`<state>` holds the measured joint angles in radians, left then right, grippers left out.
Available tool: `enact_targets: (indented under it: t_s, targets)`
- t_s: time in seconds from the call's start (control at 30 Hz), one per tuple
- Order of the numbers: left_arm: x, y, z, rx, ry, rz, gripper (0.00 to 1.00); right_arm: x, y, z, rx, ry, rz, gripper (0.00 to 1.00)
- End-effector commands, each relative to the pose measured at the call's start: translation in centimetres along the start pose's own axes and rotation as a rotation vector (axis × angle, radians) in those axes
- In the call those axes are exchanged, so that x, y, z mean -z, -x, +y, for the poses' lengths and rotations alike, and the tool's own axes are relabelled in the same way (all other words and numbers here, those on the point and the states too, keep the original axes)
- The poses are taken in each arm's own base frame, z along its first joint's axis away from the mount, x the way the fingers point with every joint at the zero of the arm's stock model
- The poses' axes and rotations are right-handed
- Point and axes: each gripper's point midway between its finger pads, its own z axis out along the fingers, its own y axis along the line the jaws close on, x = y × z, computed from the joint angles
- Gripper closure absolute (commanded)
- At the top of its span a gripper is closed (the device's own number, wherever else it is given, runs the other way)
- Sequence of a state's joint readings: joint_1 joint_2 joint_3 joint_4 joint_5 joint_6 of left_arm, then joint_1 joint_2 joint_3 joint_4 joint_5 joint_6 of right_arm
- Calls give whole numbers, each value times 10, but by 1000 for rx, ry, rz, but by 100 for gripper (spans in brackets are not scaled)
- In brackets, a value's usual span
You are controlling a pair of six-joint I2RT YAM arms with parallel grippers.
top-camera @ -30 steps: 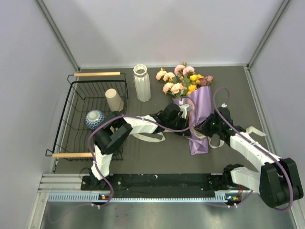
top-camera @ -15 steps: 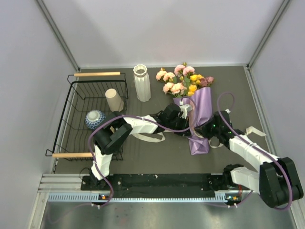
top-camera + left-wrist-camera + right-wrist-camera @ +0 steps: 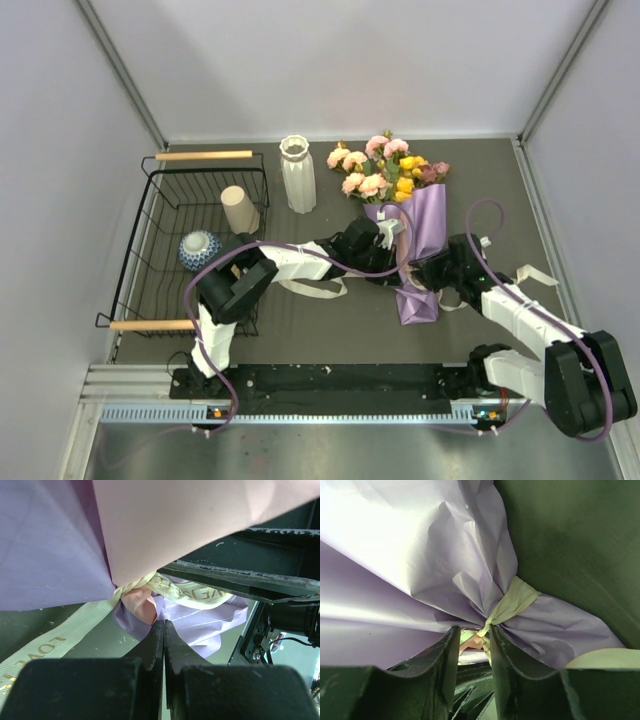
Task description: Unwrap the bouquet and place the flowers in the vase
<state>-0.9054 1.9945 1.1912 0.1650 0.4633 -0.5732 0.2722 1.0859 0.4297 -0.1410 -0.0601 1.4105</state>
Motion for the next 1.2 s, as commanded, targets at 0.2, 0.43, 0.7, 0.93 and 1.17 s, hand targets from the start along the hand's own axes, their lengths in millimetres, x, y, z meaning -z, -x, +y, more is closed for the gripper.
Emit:
enact_targets:
  t_s: [0.2, 0.43, 0.7, 0.93, 1.17]
  targets:
    - [-2, -8, 1, -13, 12, 35, 99, -22, -5, -22, -75, -74, 29, 100]
    - [-2, -11, 5, -11, 29, 41, 99, -7, 6, -8, -34, -12, -36, 100]
    - [-4, -15, 16, 3, 79, 63, 100, 26, 21, 27, -10, 130, -119, 100]
    - [-2, -15, 16, 0, 87, 60, 100, 48, 27, 54, 27, 231, -152, 100]
    - [0, -12, 15, -8, 88, 51, 100, 92, 64, 68, 141, 259, -383, 100]
